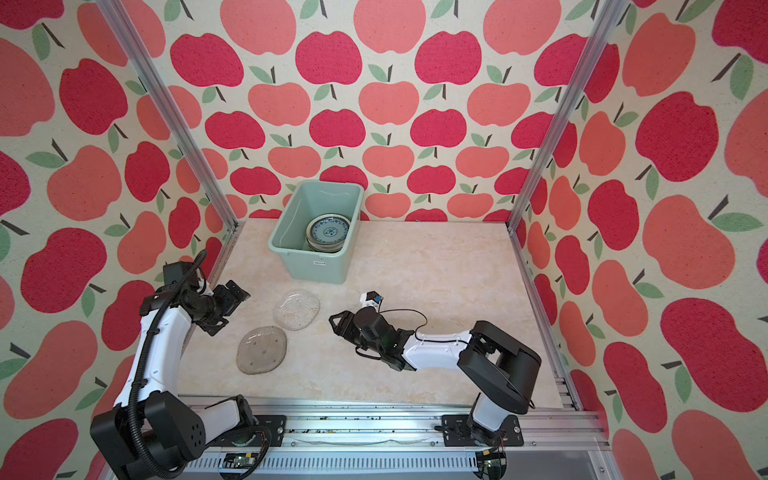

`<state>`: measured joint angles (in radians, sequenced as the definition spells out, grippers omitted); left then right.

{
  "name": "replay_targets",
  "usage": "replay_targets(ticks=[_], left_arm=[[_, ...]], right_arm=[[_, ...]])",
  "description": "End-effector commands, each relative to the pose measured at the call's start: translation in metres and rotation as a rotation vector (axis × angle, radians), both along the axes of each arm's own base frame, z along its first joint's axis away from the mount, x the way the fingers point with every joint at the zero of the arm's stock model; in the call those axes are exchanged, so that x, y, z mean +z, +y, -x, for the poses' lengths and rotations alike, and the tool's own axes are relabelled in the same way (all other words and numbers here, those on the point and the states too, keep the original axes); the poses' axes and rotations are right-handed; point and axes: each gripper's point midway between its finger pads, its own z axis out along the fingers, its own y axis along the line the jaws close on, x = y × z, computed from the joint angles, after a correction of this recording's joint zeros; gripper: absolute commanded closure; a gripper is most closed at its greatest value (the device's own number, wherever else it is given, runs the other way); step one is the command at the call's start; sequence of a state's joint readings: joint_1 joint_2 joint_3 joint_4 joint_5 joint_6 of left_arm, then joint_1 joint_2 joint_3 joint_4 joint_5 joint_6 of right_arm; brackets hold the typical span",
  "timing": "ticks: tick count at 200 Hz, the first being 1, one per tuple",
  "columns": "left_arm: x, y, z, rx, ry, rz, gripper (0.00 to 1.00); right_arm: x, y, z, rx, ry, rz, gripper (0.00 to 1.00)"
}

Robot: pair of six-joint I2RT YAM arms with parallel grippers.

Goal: Place the plates into the plastic bin on the countertop
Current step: 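Lift the left gripper from the bin while the right moves toward the glass plates, then grip the rim of the farther clear glass plate with the right gripper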

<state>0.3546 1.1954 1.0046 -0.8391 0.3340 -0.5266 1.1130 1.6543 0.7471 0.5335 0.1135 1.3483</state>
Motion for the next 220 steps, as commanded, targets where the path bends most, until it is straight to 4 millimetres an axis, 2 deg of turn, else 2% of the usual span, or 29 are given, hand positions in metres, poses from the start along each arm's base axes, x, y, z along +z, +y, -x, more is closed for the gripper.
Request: replay_targets(ticks=[1,77,122,165,220], left_arm=[[-0.011,0.003,-0.009,0.002,-0.013,0.017,0.05],[-0.043,-0.004,-0.015,-0.059,0.044,0.073,0.05],[-0.061,-0.005,-0.023,-0.066,0.091,0.121,0.05],[-0.068,-0.011,-0.042,-0.109,0.071,0.145,0.06],[-0.082,-0.033,-0.068,-0.222,0.039,0.16,0.07]], right_arm=[[0.003,0.014,0.003,0.004,0.04,-0.069,0.36],[-0.022,0.026,0.004,-0.024,0.132,-0.062,0.36],[-0.03,0.037,0.006,-0.012,0.158,-0.058,0.36],[-0.042,0.044,0.003,-0.016,0.179,-0.068,0.36],[-0.046,0.058,-0.004,0.001,0.19,-0.09,0.36]])
